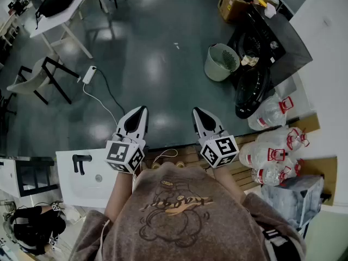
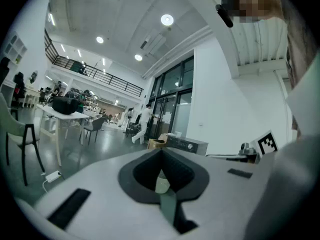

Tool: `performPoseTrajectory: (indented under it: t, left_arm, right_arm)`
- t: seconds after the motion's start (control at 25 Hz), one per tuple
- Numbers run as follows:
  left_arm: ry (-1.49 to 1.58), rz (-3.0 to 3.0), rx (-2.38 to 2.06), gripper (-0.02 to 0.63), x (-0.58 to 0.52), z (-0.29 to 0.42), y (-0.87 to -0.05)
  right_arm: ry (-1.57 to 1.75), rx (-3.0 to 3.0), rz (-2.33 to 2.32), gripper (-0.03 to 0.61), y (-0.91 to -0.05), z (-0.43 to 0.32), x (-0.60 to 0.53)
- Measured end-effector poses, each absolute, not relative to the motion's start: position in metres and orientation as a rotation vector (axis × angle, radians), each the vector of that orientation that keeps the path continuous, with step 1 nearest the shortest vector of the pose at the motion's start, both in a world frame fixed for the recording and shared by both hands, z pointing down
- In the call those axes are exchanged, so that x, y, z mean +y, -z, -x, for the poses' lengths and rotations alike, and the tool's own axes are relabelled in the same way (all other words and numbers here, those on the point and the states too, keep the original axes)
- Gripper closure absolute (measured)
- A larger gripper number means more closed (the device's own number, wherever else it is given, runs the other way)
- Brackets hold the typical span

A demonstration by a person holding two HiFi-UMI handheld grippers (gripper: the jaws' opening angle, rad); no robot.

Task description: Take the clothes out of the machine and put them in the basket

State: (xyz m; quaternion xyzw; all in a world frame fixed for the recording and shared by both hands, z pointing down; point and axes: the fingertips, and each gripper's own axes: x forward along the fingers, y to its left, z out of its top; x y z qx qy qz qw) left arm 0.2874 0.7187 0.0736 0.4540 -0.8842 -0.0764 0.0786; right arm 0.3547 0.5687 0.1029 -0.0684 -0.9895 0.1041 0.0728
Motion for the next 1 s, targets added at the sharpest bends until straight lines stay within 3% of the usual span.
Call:
performPoseTrajectory:
  t: [0.6, 1.0]
  left_arm:
    - [0.238, -1.418, -2.579, 0.607, 0.754, -0.278, -0.087]
    - [0.262, -1.414, -2.556, 0.607, 0.736, -0.226, -0.099]
  right_arm:
    - [-0.344, -2.938, 0.129, 0.583, -0.121, -0.357, 0.602]
    - [-0.345, -2.911, 0.125, 0.583, -0.13, -0.305, 0.592]
